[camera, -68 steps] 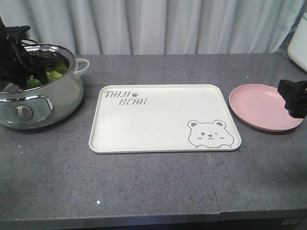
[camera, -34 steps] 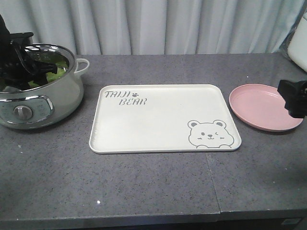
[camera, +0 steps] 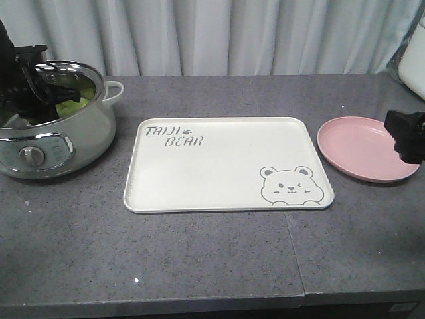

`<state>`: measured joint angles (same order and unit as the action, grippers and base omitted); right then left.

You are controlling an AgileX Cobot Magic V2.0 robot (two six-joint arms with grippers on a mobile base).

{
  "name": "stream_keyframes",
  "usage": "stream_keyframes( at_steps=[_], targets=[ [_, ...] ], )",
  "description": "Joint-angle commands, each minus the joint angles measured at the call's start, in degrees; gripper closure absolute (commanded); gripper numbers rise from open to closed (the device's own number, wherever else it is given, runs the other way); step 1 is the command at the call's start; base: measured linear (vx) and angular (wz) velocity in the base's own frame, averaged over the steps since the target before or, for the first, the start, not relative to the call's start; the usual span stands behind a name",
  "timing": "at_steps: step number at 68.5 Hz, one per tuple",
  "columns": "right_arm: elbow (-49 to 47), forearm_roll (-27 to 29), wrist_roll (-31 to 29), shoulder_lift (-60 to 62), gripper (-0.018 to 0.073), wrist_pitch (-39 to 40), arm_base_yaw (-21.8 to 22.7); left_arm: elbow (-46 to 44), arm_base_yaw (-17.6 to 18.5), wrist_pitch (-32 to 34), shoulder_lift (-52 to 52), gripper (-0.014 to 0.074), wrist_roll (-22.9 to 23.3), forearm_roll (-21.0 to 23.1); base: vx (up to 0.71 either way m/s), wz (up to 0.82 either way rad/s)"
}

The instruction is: Transfer vegetables to tray and serve

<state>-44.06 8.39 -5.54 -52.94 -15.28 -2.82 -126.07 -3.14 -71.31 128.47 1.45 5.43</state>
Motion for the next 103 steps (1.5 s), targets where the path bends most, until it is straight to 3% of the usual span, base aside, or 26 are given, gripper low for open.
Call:
stream_keyframes(
  at_steps=[1, 48, 61, 67, 77, 94, 98, 103],
  targets=[
    [-2.01, -0.08, -0.14, 0.44, -0.0035, 3.61, 0.10, -1.44, 0.16, 0.77, -4.35, 0.0603, -0.26, 0.47, 0.00, 0.00],
    [-2.01, -0.03, -0.35, 0.44, -0.0035, 2.41, 0.10, -1.51, 0.12, 4.31, -15.17, 0.0603, -0.33, -1.03, 0.00, 0.00],
    [-5.74, 6.10, -3.05, -1.91, -0.0035, 2.58, 0.04, -1.51, 0.12, 4.31, -19.03, 0.0603, -0.33, 3.29, 0.00, 0.00],
    [-9.68, 12.94, -7.68, -4.86, -0.0035, 1.37, 0.04, -1.51, 0.12, 4.36, -20.61, 0.0603, -0.33, 6.66, 0.00, 0.00],
    [-17.79, 30.15, -21.37, -10.98, -0.0035, -4.50, 0.04, -1.51, 0.23, 4.30, -22.83, 0.0603, -0.58, 10.94, 0.00, 0.00],
    [-28.91, 73.35, -48.19, -22.48, -0.0035, -22.49, 0.11, -1.51, 4.26, 2.96, -23.91, 0.0603, -3.60, 14.40, 0.00, 0.00],
    [-30.24, 82.16, -50.86, -25.12, -0.0035, -27.45, 0.11, -1.51, 5.98, 2.72, -23.91, 0.0603, -4.17, 15.17, 0.00, 0.00],
    [-31.33, 89.07, -52.72, -27.97, -0.0035, -31.69, 0.11, -1.51, 8.54, 2.78, -23.91, 0.0603, -4.82, 16.03, 0.00, 0.00]
  ],
)
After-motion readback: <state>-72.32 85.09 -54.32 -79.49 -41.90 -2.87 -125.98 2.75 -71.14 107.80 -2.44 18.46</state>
